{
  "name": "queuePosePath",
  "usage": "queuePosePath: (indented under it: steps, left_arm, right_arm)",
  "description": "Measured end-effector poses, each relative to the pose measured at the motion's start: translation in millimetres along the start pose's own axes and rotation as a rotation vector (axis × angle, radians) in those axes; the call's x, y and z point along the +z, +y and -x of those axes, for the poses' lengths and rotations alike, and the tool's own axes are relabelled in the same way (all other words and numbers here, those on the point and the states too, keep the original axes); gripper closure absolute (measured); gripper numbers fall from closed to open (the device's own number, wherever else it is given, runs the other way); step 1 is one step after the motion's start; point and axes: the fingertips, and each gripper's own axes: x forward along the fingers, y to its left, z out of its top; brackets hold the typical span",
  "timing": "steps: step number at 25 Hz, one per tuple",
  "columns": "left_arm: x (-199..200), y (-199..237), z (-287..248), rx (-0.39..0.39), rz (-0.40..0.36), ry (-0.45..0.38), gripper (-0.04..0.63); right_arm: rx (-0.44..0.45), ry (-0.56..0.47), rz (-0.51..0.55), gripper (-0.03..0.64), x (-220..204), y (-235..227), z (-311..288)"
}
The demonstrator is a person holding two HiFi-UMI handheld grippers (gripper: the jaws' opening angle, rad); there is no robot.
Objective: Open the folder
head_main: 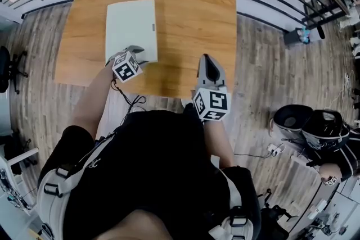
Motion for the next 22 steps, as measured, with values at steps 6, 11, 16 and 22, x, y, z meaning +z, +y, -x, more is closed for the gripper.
queuePosePath:
  steps: [6,11,16,22]
  left_arm:
    - [5.8,9.0,11.6,-0.089,0.231,-0.147,0.447]
    - [12.6,14.7,22.5,-0.070,0.391,-0.249,0.532]
    - [19.7,25.0,33.9,-0.058,0.511,-0.333,0.556]
    - [16.9,36.7,56.1,-0.044,0.691,-0.491,0.575]
  right_arm:
    - [0.009,0.001,0.013,0.611,-1.9,4.3,-0.1]
    - [0.029,0.012,0.024,0.611,-1.3,7.9,-2.3]
    - [0.059,0.016,0.032,0.612,0.8,13.4,-7.4]
    - [0.098,0.021,0.035,0.611,-1.6,21.5,-16.3]
